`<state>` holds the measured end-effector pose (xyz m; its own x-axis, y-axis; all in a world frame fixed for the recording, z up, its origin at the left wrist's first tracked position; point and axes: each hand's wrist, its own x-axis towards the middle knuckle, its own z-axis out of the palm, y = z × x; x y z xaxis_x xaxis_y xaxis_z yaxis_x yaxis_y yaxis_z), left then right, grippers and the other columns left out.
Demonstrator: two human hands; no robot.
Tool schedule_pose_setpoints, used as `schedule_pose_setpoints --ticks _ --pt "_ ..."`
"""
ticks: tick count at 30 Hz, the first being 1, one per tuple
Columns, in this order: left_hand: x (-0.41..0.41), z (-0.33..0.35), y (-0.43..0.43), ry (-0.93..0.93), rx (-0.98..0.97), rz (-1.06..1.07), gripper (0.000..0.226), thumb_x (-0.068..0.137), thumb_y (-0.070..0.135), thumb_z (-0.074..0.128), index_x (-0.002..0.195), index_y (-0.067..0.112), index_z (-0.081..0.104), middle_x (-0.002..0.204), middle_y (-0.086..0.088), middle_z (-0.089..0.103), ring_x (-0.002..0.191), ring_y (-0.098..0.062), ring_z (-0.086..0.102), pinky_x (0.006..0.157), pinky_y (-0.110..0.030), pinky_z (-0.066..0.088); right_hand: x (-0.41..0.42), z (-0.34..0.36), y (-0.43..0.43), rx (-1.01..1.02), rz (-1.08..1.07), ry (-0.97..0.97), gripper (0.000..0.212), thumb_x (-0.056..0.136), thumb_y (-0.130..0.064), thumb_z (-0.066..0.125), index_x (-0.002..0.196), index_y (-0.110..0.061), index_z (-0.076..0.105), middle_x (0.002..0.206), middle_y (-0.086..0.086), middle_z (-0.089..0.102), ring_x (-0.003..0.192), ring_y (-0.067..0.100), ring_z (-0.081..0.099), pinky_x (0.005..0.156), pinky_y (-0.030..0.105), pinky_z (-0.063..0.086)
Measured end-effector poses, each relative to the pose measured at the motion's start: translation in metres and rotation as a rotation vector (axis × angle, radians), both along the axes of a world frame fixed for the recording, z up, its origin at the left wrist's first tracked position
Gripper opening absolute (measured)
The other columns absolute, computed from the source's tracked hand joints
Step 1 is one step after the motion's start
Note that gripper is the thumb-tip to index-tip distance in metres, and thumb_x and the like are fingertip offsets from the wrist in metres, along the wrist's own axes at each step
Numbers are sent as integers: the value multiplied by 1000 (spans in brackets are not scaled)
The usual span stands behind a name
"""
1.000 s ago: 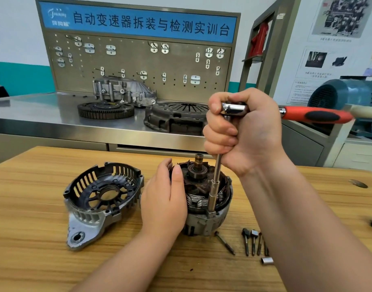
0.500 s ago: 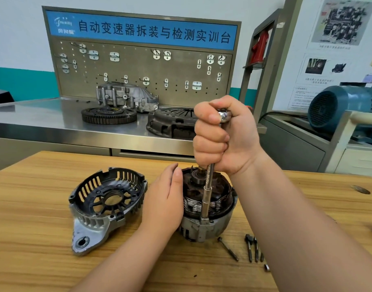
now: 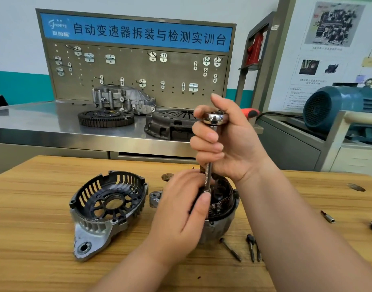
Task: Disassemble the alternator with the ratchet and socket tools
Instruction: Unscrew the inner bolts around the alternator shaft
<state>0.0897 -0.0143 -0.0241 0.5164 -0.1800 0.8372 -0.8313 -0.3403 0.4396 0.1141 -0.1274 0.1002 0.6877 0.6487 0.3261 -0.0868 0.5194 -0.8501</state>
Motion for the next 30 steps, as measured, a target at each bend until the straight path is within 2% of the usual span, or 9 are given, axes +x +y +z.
schedule_pose_setpoints --ticks 3,7,12,16,18,20,23,25,30 --pt "-3 -2 -5 82 -4 -42 36 98 32 34 108 18 65 106 15 64 113 -5 56 96 -43 46 -6 -1 3 21 -110 5 50 82 -52 44 69 -14 73 48 -2 53 38 7 45 34 15 35" --pt "-2 -1 -6 118 -37 -30 33 96 30 35 99 25 68 109 24 61 104 2 58 95 -44 47 -14 -11 7 119 -287 -59 56 78 -61 43 84 -11 67 65 3 62 50 12 54 42 20 42" --pt "-4 -1 -9 136 -26 39 30 93 39 36 87 22 61 96 18 59 90 -2 56 80 -23 44 -29 -32 8 63 -734 -457 34 92 -43 44 104 -13 56 91 5 69 69 18 65 49 29 51" --pt "-7 3 -12 94 3 67 18 91 40 37 94 50 52 96 28 57 91 3 52 73 -21 39 -39 -39 6 -50 -997 -742 25 98 -32 42 116 -20 55 109 0 66 83 18 69 55 31 55" --pt "-8 4 -12 71 9 61 25 93 40 37 94 61 49 93 37 56 91 7 51 73 -21 38 -42 -38 5 -45 -968 -726 26 100 -28 42 121 -20 55 117 -2 65 86 19 69 56 30 55" --pt "-8 4 -11 78 -13 17 23 95 39 36 91 55 53 89 36 56 90 7 52 72 -23 37 -44 -36 4 -2 -834 -597 31 97 -32 39 121 -22 57 119 -1 67 82 19 70 56 28 53" --pt "-9 4 -10 73 -8 -17 22 97 37 34 91 41 54 90 35 56 89 7 52 78 -19 38 -47 -31 1 66 -542 -288 47 88 -50 39 114 -18 62 108 4 73 73 19 70 58 25 52" --pt "-9 8 -11 41 34 -2 23 97 35 33 91 51 48 89 38 53 87 11 49 78 -15 35 -47 -28 -4 88 -417 -159 55 86 -53 34 109 -13 64 97 6 75 68 18 70 58 25 51" --pt "-8 9 -11 36 67 20 29 93 34 39 83 61 43 81 39 53 82 10 48 70 -28 33 -45 -29 -5 120 -470 -135 54 82 -55 38 113 -18 64 96 3 75 67 15 69 55 23 51"
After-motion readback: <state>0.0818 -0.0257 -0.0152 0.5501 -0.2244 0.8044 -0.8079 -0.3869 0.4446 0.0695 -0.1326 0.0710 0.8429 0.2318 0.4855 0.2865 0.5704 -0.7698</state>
